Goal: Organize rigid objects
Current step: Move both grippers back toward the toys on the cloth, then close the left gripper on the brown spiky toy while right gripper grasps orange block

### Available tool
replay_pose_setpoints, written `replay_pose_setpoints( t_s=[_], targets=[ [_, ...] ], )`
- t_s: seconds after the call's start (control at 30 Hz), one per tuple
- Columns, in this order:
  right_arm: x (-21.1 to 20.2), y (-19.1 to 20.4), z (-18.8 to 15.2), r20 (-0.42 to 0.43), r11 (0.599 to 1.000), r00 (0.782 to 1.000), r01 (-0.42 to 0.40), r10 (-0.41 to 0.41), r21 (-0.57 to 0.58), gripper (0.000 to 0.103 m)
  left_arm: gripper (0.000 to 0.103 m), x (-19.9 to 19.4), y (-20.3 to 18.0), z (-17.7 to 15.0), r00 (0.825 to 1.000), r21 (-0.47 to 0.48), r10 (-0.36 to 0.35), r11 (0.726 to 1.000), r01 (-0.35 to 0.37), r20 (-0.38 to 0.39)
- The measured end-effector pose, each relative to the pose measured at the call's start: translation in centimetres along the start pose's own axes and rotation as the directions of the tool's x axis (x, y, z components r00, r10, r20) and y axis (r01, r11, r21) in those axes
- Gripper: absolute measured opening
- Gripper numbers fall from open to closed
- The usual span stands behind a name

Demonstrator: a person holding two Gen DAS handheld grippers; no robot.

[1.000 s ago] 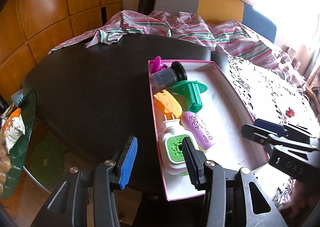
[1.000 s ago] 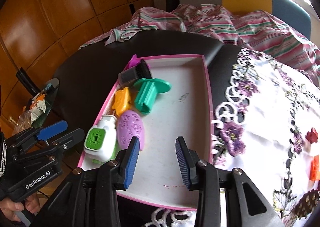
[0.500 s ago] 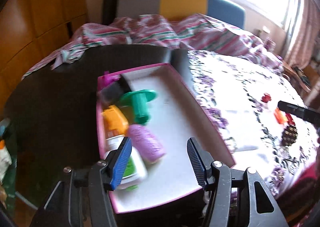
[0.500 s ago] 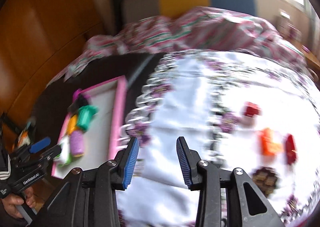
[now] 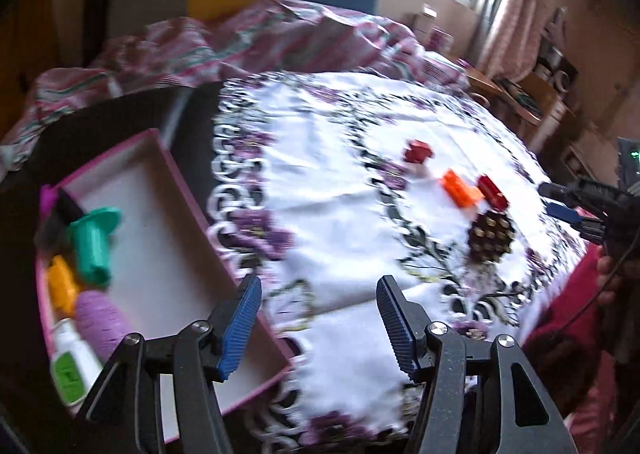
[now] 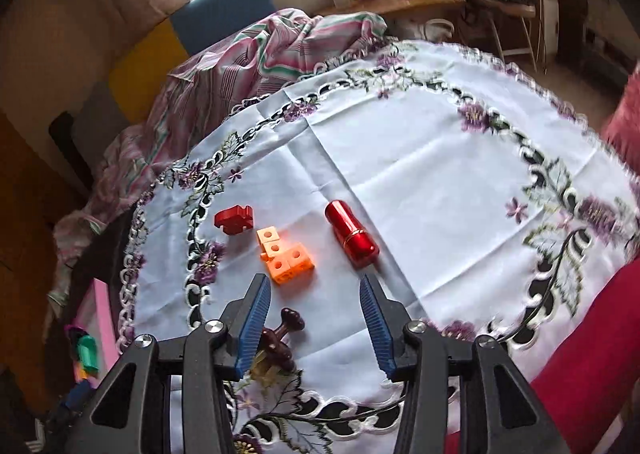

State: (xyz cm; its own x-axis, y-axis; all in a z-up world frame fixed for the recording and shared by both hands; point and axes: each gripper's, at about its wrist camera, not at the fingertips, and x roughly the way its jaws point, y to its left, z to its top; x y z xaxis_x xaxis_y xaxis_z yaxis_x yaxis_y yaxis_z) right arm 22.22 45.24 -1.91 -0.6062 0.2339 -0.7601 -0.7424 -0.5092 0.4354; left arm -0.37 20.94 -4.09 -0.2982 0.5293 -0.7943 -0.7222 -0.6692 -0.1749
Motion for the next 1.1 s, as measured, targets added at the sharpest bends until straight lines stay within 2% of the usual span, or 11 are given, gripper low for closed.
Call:
replay_pose_setpoints(
  t_s=[0.17,0.23,0.5,0.67,0.93,1.03,1.1],
  targets=[
    [-0.4,-0.5,0.0,0.024,0.997,0.998,-0.055,0.054,0.050,0.047,0.084,2.0,-3.9,0.5,0.995,0.054,-0.096,0.994,0.097,-0.031],
    [-0.4,-0.7,-0.1,0.028,0.996,0.998,-0.065,0.063,0.062,0.047,0.087,2.7,-5.2,0.7,0.992,0.078,-0.117,0.990,0.120,-0.038],
    [-0.7,-1.2,-0.3,0.047,0.993,0.996,-0.080,0.076,0.089,0.047,0.087,6.5,-10.4,2.1,0.970,0.137,-0.219,0.963,0.232,-0.104],
    [-0.7,-1.3,-0.3,0.047,0.991,0.995,-0.089,0.084,0.096,0.047,0.095,7.7,-13.4,2.9,0.960,0.190,-0.261,0.942,0.277,-0.103],
    [-0.8,-1.6,-0.4,0.059,0.987,0.992,-0.113,0.107,0.111,0.047,0.095,10.9,-16.0,4.3,0.956,0.195,-0.265,0.938,0.286,-0.126],
    [-0.9,-1.6,-0.4,0.063,0.987,0.992,-0.115,0.108,0.115,0.047,0.095,12.7,-16.8,4.6,0.955,0.199,-0.254,0.938,0.282,-0.155],
    [-0.8,-1.7,-0.4,0.061,0.986,0.992,-0.119,0.113,0.117,0.047,0.094,13.8,-17.1,4.5,0.947,0.199,-0.264,0.933,0.299,-0.182]
  ],
)
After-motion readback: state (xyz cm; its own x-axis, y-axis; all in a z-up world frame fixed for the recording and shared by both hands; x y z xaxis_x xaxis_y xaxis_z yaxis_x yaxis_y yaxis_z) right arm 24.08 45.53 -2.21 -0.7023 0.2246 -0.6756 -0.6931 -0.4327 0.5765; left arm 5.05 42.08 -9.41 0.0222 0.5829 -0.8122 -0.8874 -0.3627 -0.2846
